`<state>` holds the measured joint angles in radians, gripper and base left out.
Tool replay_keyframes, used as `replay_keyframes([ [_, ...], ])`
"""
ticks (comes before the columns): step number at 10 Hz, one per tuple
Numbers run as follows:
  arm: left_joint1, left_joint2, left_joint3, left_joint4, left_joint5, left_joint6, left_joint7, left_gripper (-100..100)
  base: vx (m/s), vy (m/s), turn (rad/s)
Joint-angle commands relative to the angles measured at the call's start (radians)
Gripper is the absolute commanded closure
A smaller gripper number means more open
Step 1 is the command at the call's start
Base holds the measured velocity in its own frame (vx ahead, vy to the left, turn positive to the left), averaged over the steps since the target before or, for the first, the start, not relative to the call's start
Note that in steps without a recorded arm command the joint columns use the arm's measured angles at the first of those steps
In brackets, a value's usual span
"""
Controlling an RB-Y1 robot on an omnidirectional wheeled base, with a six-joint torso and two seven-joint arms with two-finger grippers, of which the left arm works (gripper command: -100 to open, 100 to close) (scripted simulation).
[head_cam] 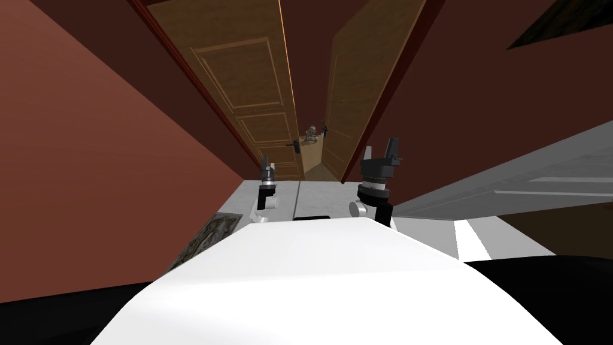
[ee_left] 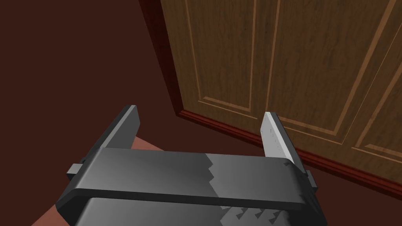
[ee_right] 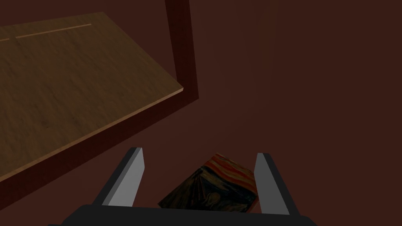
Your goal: Push the door open
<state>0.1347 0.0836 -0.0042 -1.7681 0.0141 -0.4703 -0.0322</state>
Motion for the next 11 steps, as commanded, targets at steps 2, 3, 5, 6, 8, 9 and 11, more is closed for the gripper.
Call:
replay_keyframes([
  [2, -0.032, 0.002, 0.000, 0.060, 0.007, 0.003, 0.000, -100, 0.071, 0.024, -0.016],
  [3, -0.052, 0.004, 0.000, 0.096, 0.011, 0.004, 0.000, -100, 0.063, 0.016, -0.013],
  [5, -0.093, 0.006, 0.001, 0.158, 0.021, 0.005, 0.001, -100, 0.085, 0.027, -0.023],
  [6, -0.093, 0.006, 0.001, 0.169, 0.021, 0.005, 0.001, -100, 0.065, 0.017, -0.010],
  [8, -0.134, 0.009, 0.002, 0.233, 0.030, 0.006, 0.002, -100, 0.070, 0.014, -0.018],
  [9, -0.134, 0.009, 0.002, 0.243, 0.030, 0.006, 0.002, -100, 0.062, 0.011, -0.009],
  [11, -0.175, 0.010, 0.002, 0.307, 0.039, 0.007, 0.002, -100, 0.071, 0.017, -0.016],
])
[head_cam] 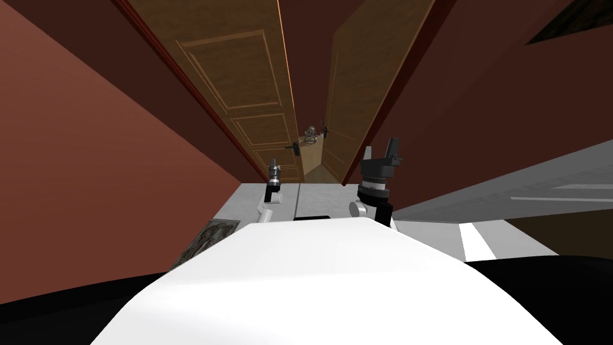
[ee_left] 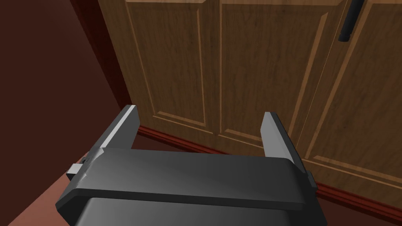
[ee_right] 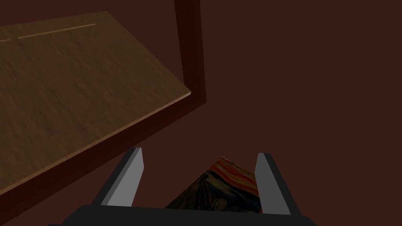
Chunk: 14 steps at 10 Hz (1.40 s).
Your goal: Push the door open
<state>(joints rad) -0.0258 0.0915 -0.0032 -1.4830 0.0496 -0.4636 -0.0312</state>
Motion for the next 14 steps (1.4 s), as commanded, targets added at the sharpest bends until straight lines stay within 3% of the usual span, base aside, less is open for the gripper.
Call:
replay_keyframes([
  [1, -0.015, 0.002, 0.001, 0.031, 0.004, 0.000, 0.001, -100, 0.055, 0.010, -0.013],
  [6, -0.116, 0.005, 0.003, 0.203, 0.026, 0.003, 0.003, -100, 0.083, 0.026, -0.021],
  [7, -0.116, 0.005, 0.003, 0.212, 0.026, 0.003, 0.003, -100, 0.069, 0.016, -0.007],
  [9, -0.155, 0.006, 0.004, 0.280, 0.035, 0.004, 0.004, -100, 0.066, 0.025, -0.018],
  [10, -0.155, 0.006, 0.004, 0.283, 0.035, 0.004, 0.004, -100, 0.057, 0.014, -0.010],
  [12, -0.192, 0.006, 0.004, 0.343, 0.043, 0.005, 0.005, -100, 0.072, 0.016, -0.015],
  [13, -0.192, 0.006, 0.004, 0.350, 0.043, 0.005, 0.005, -100, 0.063, 0.012, -0.010],
  [14, -0.211, 0.006, 0.005, 0.383, 0.048, 0.005, 0.005, -100, 0.053, 0.005, -0.008],
])
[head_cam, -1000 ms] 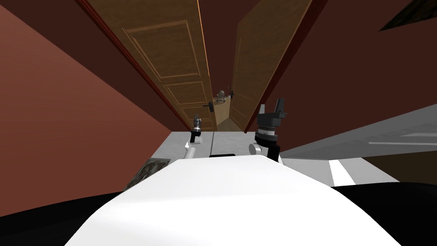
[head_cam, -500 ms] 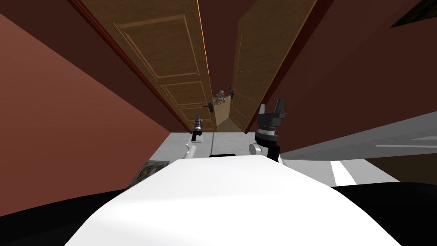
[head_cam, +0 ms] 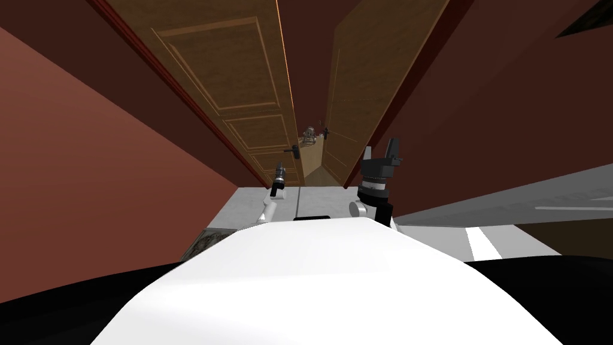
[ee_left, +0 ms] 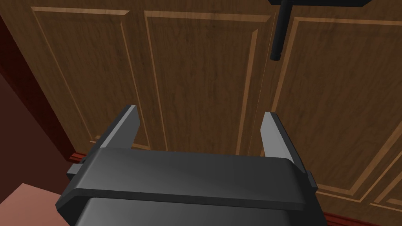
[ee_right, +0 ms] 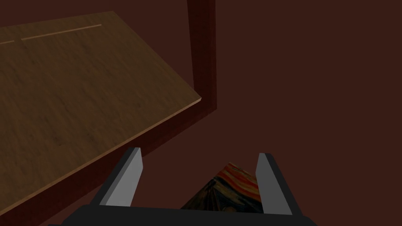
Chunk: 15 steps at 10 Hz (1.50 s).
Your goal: Push the door open
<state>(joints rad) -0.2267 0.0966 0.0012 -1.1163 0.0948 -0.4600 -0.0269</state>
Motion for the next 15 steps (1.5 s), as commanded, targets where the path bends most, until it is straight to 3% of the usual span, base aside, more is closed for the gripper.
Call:
replay_keyframes([
  [1, -0.028, 0.001, 0.001, 0.049, 0.007, 0.002, 0.001, -100, 0.079, 0.022, -0.023],
  [4, -0.078, 0.001, 0.001, 0.140, 0.018, 0.004, 0.002, -100, 0.097, 0.029, -0.018],
  [5, -0.078, 0.001, 0.001, 0.140, 0.018, 0.004, 0.002, -100, 0.063, 0.018, -0.006],
  [15, -0.216, -0.004, 0.004, 0.387, 0.049, 0.007, 0.005, -100, 0.087, 0.020, -0.014],
])
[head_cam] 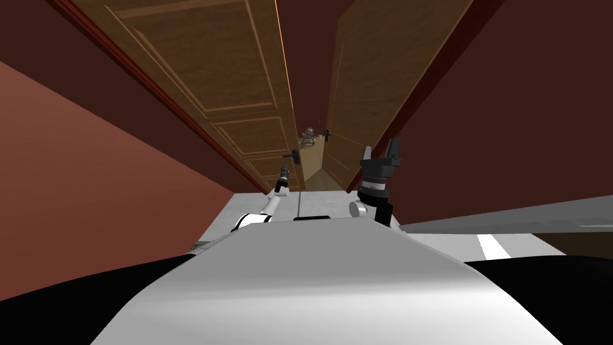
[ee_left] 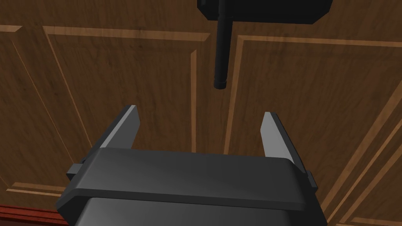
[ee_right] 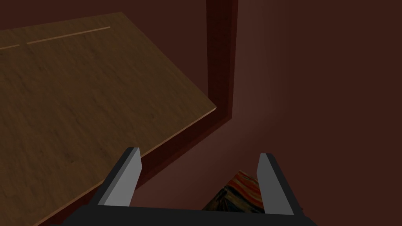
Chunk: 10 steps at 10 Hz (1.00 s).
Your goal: Push the door open
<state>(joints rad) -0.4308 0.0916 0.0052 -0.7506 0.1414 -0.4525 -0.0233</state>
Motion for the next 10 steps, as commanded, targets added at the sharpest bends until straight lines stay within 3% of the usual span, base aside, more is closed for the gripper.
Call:
replay_keyframes([
  [1, -0.020, 0.001, 0.000, 0.036, 0.004, 0.000, 0.002, -100, 0.111, 0.020, -0.014],
  [4, -0.041, 0.000, 0.000, 0.075, 0.009, 0.001, 0.002, -100, 0.085, 0.016, -0.007],
  [6, -0.039, 0.004, 0.002, 0.070, 0.009, 0.001, 0.003, -100, 0.069, 0.006, -0.013],
  [10, -0.039, 0.008, 0.009, 0.074, 0.011, -0.001, 0.001, -100, 0.193, -0.005, -0.021],
])
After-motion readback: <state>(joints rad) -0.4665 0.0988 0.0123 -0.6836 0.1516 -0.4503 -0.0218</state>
